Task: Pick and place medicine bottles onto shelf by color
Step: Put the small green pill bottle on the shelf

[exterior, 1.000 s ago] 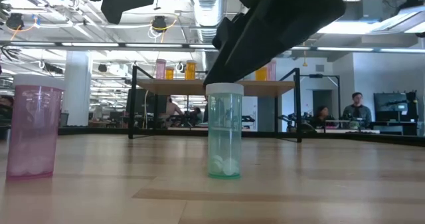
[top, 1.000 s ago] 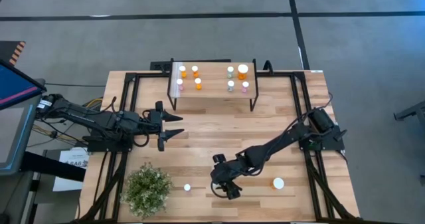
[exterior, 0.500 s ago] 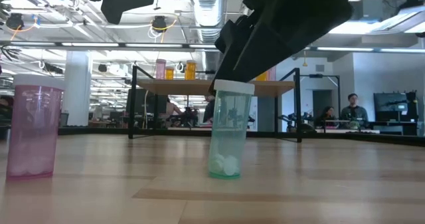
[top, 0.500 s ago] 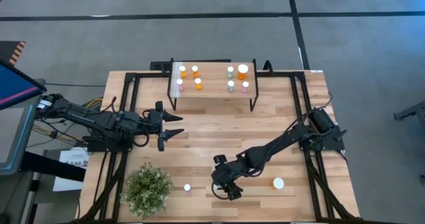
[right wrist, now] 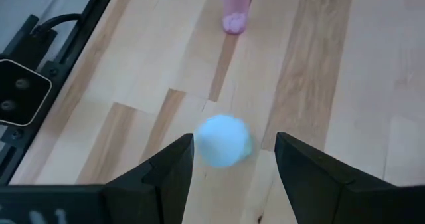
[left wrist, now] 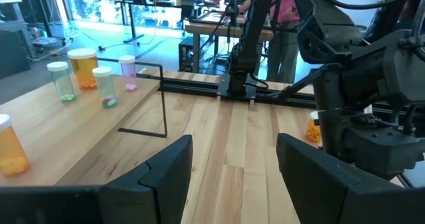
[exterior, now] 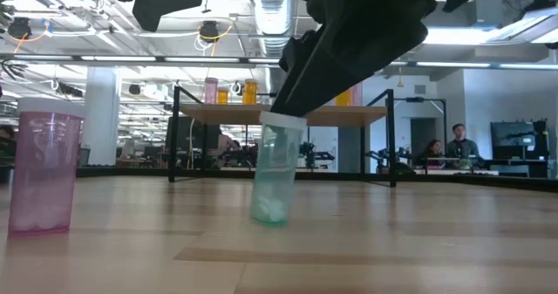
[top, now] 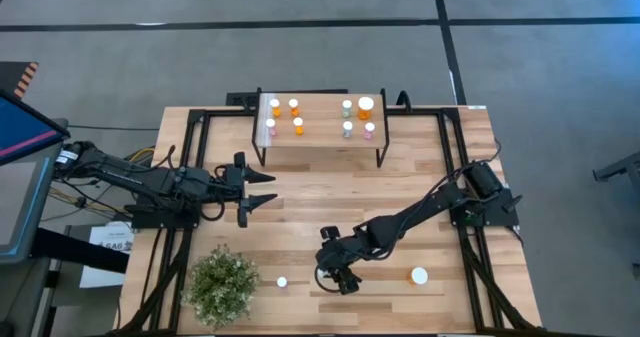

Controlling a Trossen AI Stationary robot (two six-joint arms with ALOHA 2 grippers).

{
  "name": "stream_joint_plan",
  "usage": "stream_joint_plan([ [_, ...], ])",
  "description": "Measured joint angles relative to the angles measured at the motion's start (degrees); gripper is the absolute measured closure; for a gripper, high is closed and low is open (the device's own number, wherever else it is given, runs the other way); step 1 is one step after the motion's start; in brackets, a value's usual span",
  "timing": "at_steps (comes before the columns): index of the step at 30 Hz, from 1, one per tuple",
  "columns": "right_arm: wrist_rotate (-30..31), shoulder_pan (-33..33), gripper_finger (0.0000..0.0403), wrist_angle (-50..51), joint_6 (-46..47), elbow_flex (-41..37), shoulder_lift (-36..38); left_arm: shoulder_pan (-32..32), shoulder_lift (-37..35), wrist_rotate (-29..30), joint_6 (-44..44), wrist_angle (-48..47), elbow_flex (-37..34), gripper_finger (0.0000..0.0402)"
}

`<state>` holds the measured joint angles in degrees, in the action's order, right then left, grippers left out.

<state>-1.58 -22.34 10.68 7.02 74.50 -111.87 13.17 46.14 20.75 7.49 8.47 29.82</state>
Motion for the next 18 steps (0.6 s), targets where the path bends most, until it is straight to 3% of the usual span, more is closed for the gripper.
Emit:
stream_joint_plan([
  [18,-0.03,1.13,0.0168,-0.78,0.07,0.00,0.00,-0.01,0.01,-0.01,-0.26,-0.02,0.00,0.0195],
])
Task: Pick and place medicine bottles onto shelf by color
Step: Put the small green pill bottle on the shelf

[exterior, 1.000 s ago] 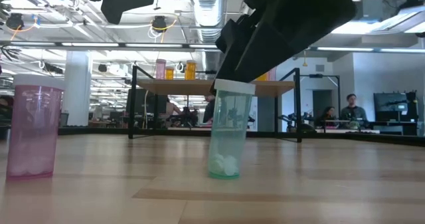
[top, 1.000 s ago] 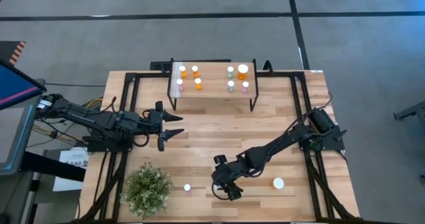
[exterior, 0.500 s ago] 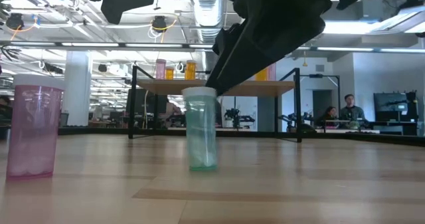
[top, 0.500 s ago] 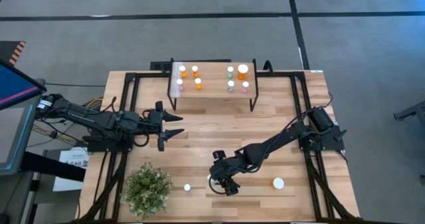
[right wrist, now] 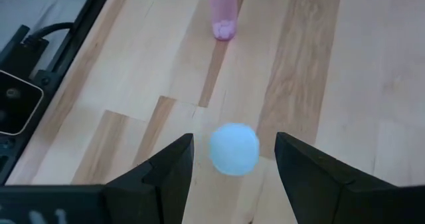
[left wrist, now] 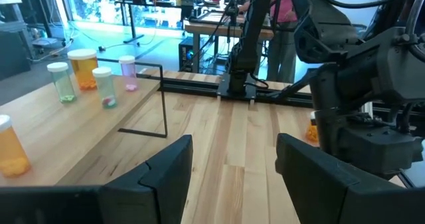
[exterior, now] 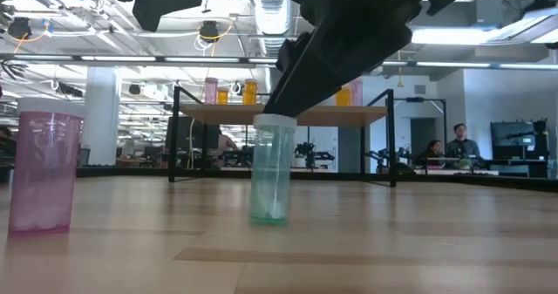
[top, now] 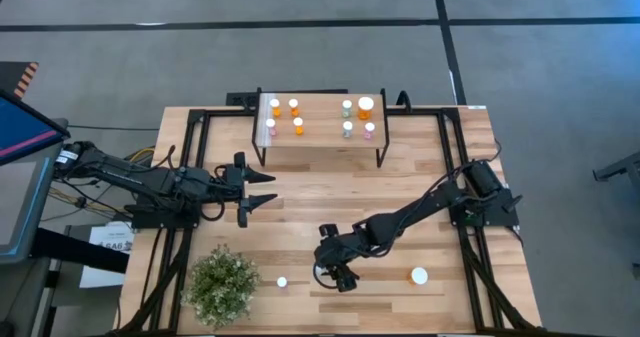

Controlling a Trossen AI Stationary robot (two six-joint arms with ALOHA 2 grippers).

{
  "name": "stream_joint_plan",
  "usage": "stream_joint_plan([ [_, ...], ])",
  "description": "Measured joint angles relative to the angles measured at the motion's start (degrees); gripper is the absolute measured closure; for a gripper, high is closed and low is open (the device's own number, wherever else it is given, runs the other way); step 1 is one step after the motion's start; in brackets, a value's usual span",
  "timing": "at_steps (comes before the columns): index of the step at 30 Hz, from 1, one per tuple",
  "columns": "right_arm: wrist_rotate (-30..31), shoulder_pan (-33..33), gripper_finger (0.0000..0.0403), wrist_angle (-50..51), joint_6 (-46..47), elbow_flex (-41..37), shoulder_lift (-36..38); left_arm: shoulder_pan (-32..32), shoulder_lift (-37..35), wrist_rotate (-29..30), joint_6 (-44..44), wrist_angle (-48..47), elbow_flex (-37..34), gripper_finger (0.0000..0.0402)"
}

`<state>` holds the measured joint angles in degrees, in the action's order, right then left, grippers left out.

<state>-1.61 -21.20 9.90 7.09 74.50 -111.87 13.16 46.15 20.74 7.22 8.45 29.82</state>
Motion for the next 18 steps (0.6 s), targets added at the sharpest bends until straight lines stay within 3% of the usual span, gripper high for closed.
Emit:
stream_joint_plan([
  [18,-0.98,-0.48,0.0168,-3.21,0.05,-0.01,-2.94,-0.01,-0.02,-0.01,0.04,0.02,0.00,0.0195],
])
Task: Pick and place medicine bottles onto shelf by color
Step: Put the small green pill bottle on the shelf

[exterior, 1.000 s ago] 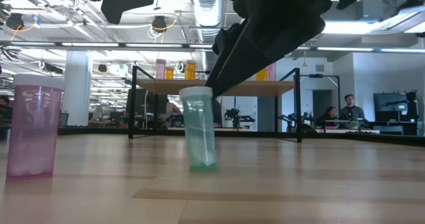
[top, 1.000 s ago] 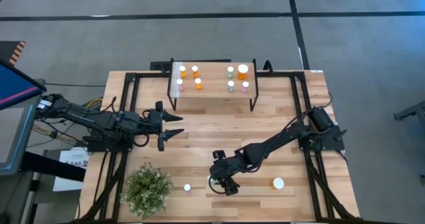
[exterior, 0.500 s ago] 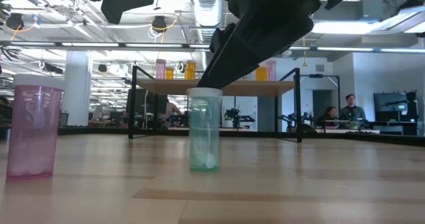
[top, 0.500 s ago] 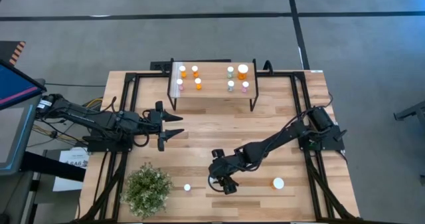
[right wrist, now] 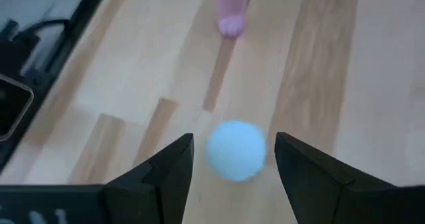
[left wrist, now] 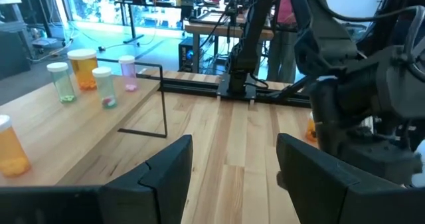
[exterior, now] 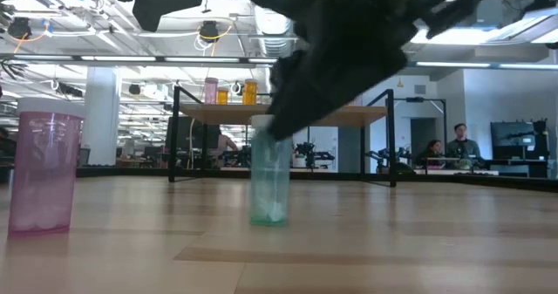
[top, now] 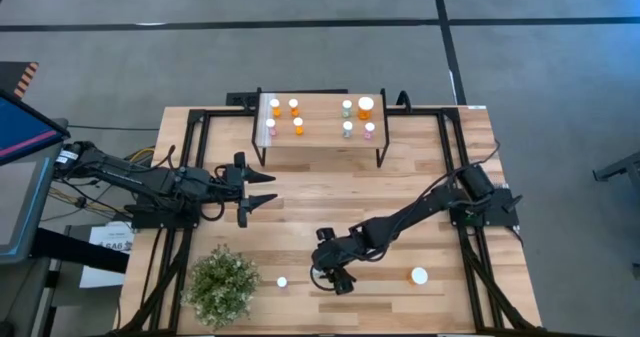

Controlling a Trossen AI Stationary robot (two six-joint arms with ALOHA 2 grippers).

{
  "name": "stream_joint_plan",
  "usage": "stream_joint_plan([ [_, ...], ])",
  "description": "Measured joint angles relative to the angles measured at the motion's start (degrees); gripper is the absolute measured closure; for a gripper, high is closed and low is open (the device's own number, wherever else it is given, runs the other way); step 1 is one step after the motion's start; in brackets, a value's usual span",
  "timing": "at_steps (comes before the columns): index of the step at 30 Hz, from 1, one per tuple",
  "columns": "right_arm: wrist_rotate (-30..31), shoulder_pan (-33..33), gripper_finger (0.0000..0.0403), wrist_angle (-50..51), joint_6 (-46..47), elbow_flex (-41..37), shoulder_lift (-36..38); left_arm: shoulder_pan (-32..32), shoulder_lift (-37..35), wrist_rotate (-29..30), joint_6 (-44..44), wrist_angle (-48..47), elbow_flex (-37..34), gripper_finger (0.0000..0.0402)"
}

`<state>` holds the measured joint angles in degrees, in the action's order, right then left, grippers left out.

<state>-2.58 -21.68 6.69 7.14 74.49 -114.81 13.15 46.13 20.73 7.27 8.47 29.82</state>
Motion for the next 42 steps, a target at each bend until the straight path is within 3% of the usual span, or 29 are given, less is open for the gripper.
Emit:
stream_joint_plan([
  [14,-0.44,0.43,0.0175,-0.27,0.57,0.23,-0.15,0.02,0.00,-0.02,0.02,-0.18,0.00,0.0195],
  [27,-0.47,0.47,0.0273,-0.49,0.50,0.23,-0.15,0.02,0.00,-0.02,0.02,-0.18,0.00,0.0195],
  [35,-0.64,1.86,0.0261,4.58,-1.82,2.98,1.65,0.02,0.00,-0.01,0.02,-0.12,0.00,0.0195],
  [42,-0.66,7.94,0.0264,12.20,-8.12,6.96,7.47,0.01,0.00,-0.12,0.04,0.07,0.00,0.0195],
])
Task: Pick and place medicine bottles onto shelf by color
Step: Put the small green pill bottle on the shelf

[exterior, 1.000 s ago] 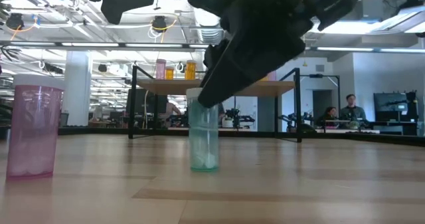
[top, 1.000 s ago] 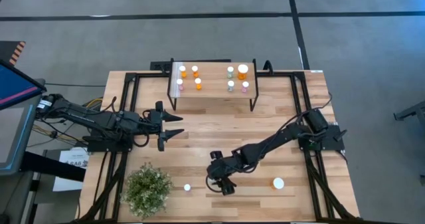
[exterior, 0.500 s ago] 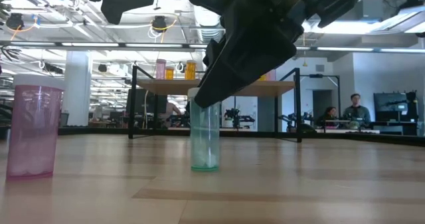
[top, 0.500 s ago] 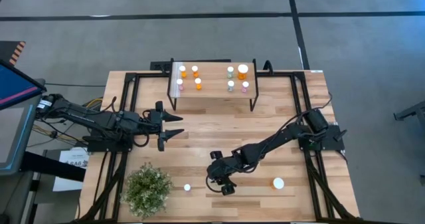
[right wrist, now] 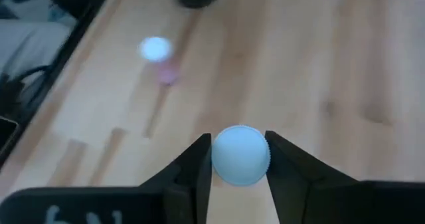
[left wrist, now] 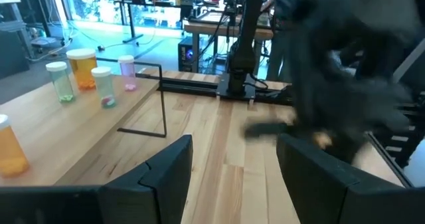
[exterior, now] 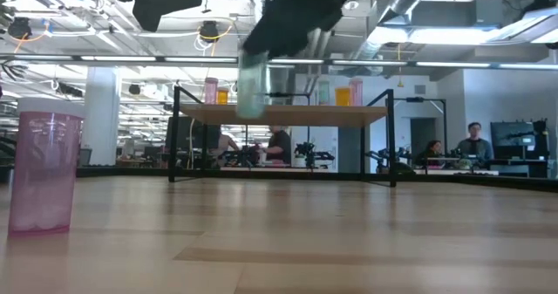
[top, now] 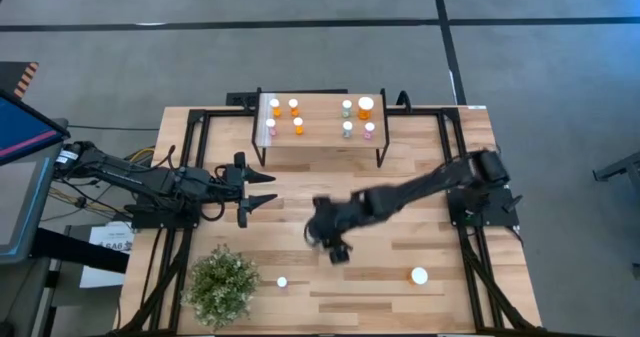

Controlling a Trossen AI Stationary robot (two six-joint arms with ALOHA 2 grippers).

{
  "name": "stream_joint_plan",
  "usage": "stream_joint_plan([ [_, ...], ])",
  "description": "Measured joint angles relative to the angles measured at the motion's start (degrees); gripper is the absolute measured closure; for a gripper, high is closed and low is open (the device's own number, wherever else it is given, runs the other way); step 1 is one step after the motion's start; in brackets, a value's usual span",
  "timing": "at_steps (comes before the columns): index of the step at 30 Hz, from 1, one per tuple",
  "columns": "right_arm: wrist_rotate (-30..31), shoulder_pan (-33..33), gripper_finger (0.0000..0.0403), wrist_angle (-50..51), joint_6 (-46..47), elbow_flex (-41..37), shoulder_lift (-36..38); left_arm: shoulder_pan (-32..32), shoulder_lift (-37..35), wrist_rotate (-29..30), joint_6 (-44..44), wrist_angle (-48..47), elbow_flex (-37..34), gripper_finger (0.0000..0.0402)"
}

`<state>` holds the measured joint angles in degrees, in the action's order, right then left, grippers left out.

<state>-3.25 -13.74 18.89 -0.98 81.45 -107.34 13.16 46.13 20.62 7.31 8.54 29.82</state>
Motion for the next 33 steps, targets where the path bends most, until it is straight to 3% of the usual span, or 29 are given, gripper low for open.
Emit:
stream_joint_plan([
  [9,0.00,16.02,0.0256,2.26,-5.48,0.04,13.82,0.01,-0.02,-0.32,-0.20,0.22,0.02,0.0195],
  [14,-2.25,25.62,0.0255,3.17,-6.76,3.53,16.80,-0.01,-0.04,-0.30,-0.57,0.48,0.02,0.0195],
  [22,-5.77,37.09,0.0255,13.71,-8.10,15.32,11.07,-0.01,-0.04,0.16,-0.57,0.43,0.02,0.0195],
  [33,-7.46,43.24,0.0255,21.42,-8.70,25.34,-1.73,-0.01,-0.02,0.16,-0.79,-0.10,0.02,0.0195],
])
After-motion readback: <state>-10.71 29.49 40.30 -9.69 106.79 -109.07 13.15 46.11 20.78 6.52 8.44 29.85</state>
